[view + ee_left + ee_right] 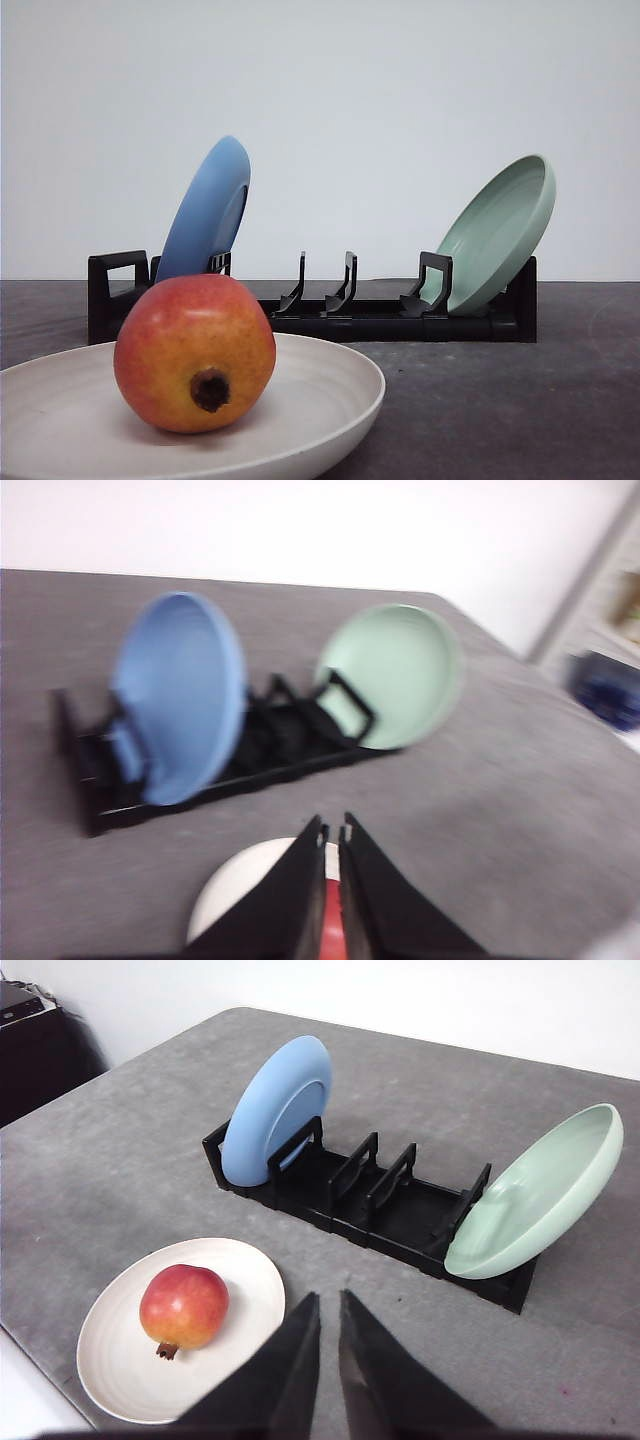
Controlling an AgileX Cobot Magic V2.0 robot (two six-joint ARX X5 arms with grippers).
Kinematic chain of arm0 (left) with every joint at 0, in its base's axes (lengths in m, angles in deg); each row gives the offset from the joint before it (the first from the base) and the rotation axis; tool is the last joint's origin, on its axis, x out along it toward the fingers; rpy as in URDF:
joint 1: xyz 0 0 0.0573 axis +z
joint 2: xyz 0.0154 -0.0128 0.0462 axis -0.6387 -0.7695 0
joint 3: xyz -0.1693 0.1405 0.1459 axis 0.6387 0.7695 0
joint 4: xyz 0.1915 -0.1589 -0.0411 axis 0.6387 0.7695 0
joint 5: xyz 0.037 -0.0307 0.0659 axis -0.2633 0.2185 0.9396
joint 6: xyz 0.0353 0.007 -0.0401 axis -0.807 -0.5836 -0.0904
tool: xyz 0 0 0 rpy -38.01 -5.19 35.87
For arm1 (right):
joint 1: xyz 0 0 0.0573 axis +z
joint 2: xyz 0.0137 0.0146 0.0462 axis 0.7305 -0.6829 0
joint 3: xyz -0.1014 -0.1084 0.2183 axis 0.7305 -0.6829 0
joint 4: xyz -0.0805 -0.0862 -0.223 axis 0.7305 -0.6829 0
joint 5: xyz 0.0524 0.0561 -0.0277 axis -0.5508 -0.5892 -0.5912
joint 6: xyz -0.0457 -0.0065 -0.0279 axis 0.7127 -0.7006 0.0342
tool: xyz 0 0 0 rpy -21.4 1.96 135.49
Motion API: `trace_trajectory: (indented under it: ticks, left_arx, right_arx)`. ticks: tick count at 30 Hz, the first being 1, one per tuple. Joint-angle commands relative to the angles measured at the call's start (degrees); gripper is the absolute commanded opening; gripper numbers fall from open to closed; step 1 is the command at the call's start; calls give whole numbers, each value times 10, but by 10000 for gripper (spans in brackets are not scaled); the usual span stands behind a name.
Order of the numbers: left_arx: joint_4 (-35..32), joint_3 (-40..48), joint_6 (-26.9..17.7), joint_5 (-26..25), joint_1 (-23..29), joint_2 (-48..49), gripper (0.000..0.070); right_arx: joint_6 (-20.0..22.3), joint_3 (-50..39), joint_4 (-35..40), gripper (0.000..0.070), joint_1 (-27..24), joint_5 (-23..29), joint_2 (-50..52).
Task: Place pomegranate in white plate
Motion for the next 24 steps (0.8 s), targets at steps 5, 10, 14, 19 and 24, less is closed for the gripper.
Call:
trace_trajectory:
  ticks: [5, 10, 14, 19, 24]
  left_arx:
    - [-71, 97, -85, 4, 179, 10, 0]
    - [-182, 217, -229, -44, 366, 53, 0]
    - [-273, 304, -323, -114, 492, 111, 0]
    - [-343, 389, -394, -266, 616, 183, 0]
    - [-343, 428, -404, -343, 694, 216, 0]
  right_arx:
    - [-7, 3, 6, 33, 3, 1, -3]
    - [-7, 3, 6, 33, 3, 1, -3]
    - [-7, 3, 6, 33, 3, 0, -3]
    - [-7, 3, 6, 33, 3, 1, -3]
    - [-7, 3, 6, 33, 3, 1, -3]
